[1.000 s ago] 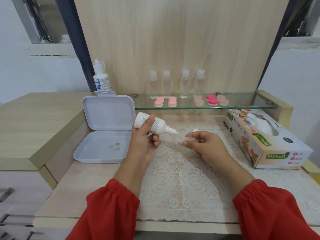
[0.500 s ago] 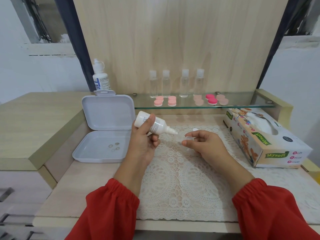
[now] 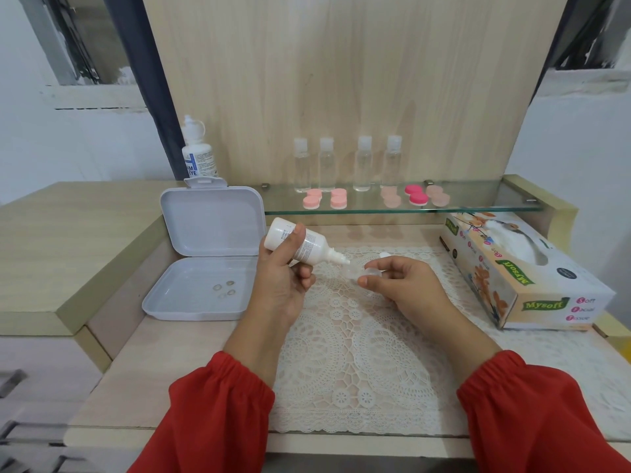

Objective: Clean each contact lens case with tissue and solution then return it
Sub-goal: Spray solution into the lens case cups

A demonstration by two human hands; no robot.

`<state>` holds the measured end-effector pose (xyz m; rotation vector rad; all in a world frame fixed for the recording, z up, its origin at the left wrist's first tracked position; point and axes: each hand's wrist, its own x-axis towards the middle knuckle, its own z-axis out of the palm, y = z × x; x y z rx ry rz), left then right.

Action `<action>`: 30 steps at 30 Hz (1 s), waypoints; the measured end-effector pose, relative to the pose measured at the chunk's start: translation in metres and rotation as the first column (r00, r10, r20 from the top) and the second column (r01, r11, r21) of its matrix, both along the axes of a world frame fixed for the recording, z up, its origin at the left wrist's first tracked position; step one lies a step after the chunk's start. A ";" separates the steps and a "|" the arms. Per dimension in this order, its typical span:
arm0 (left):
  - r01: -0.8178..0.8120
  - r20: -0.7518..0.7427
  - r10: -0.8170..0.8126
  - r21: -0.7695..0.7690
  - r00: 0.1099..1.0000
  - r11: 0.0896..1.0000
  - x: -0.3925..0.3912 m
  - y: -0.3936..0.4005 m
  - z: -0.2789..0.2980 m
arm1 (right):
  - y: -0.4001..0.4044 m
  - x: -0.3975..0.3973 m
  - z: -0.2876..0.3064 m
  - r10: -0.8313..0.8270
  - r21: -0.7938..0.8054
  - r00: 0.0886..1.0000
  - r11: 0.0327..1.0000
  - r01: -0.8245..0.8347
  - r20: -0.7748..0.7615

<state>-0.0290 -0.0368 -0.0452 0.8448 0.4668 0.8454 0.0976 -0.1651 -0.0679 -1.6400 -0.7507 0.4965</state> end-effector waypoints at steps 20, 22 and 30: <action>-0.015 -0.008 0.015 0.015 1.000 1.000 -0.001 -0.001 0.001 | 0.000 0.000 0.001 -0.002 -0.013 1.000 1.000 0.002 0.018; -0.016 -0.007 0.016 0.010 1.000 1.000 -0.001 -0.001 0.001 | -0.001 0.000 0.001 -0.002 -0.012 1.000 1.000 0.002 0.017; -0.014 -0.010 0.015 0.012 1.000 1.000 -0.001 -0.001 0.001 | -0.001 -0.001 0.002 -0.002 -0.016 1.000 1.000 0.002 0.020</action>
